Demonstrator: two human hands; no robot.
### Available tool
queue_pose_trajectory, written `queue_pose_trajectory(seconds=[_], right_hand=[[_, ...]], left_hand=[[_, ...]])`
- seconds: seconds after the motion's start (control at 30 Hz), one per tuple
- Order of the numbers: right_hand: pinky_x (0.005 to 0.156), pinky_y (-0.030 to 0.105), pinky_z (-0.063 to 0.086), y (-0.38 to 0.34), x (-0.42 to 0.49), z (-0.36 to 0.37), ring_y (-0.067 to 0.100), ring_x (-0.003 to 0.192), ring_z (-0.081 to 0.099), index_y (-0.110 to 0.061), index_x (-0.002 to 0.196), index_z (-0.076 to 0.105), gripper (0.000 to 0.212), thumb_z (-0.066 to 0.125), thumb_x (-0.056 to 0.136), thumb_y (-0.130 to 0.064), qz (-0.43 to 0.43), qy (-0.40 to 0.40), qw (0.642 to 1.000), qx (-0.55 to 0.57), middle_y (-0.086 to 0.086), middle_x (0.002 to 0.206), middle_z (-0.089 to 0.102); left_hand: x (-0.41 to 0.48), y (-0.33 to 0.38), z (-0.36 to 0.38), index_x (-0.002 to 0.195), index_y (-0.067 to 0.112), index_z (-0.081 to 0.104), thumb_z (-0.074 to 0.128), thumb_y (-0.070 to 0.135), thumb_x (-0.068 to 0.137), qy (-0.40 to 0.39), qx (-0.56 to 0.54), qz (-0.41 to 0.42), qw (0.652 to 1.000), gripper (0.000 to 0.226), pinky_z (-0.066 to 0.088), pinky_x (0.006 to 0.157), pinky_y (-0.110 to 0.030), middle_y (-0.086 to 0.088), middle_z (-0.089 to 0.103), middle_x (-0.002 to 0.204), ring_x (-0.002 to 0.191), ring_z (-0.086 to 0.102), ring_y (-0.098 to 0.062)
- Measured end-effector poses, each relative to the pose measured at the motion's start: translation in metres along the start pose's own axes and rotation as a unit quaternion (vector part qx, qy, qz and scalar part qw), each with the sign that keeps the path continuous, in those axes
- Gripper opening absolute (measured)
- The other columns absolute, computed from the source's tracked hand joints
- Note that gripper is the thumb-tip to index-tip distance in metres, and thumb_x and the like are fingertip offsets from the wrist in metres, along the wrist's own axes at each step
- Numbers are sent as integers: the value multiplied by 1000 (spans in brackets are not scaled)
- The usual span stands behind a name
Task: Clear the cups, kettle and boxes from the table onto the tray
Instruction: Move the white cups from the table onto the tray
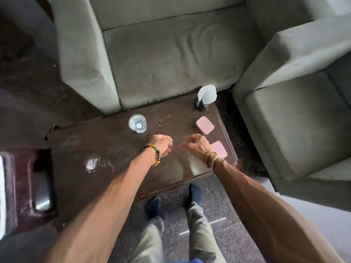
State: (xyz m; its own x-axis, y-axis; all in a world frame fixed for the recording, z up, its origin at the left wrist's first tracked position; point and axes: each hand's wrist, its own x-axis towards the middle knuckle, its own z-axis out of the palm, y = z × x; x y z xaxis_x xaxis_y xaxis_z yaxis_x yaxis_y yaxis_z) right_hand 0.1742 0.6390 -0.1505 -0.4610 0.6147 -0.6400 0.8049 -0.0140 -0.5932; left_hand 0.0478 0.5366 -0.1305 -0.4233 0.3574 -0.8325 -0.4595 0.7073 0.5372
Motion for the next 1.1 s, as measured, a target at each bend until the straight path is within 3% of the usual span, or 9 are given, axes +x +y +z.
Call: queue_pose_trajectory(seconds=[0.07,0.2,0.33,0.5,0.57,0.67,0.77,1.0,1.1], right_hand=[[54,15,42,-5,13,6,-3,59,59,-24,89,71,22,79,72,-35,-23,-30,998,-44,-9,72,67],[77,27,54,-20,42,6,19,89,69,-19,104,73,38,83,70,-33,-23,-83,992,-96,1,95,73],[85,23,48,-33,65,9,17,100,65,-24,115,69,48,82,70,-33,-40,-112,979,-168,-4,110,69],[91,27,47,-18,96,38,22,110,62,-23,125,61,52,79,76,-27,-78,-143,956,-245,-1,116,67],[92,25,44,-1,110,58,22,116,60,-21,135,53,66,80,74,-27,-72,-156,953,-250,0,123,63],[102,30,44,21,125,84,21,127,52,-19,146,38,96,85,63,-32,-59,-153,956,-241,3,138,55],[107,31,38,39,138,107,20,134,43,-18,151,28,109,87,61,-33,-65,-153,955,-246,3,144,47],[103,34,41,43,152,128,22,132,43,-20,148,32,101,87,63,-30,-107,-144,951,-253,1,142,49],[90,33,48,41,154,132,25,118,55,-25,136,44,85,86,62,-30,-137,-140,947,-255,0,127,58]], left_hand=[[5,-7,-7,81,17,60,58,4,89,25,-34,-20,999,16,38,38,-11,-2,59,68,40,54,-6],[12,-11,-19,87,16,64,59,5,89,76,-94,-34,992,12,43,44,-16,-4,64,77,52,57,-9],[23,-19,-31,83,14,61,57,1,91,105,-168,-45,979,15,43,45,-16,-6,61,76,59,54,-12],[55,-57,-35,123,-4,52,55,-6,91,148,-202,-74,965,33,40,43,-20,-11,57,75,48,49,-12],[76,-76,-31,129,-4,48,56,-7,90,165,-194,-81,964,40,49,53,-25,-19,63,90,66,57,-24],[105,-99,-24,136,1,45,57,-8,87,168,-177,-79,967,51,52,93,-44,-27,54,130,113,58,-36],[123,-114,-18,142,9,40,53,-15,85,140,-159,-69,975,63,50,96,-42,-21,46,141,123,53,-34],[146,-125,-16,141,16,45,46,-20,83,122,-138,-35,982,68,50,98,-40,-15,49,139,120,57,-28],[155,-131,-14,137,15,50,48,-21,81,111,-162,-30,980,67,55,86,-33,-11,59,130,110,62,-24]])
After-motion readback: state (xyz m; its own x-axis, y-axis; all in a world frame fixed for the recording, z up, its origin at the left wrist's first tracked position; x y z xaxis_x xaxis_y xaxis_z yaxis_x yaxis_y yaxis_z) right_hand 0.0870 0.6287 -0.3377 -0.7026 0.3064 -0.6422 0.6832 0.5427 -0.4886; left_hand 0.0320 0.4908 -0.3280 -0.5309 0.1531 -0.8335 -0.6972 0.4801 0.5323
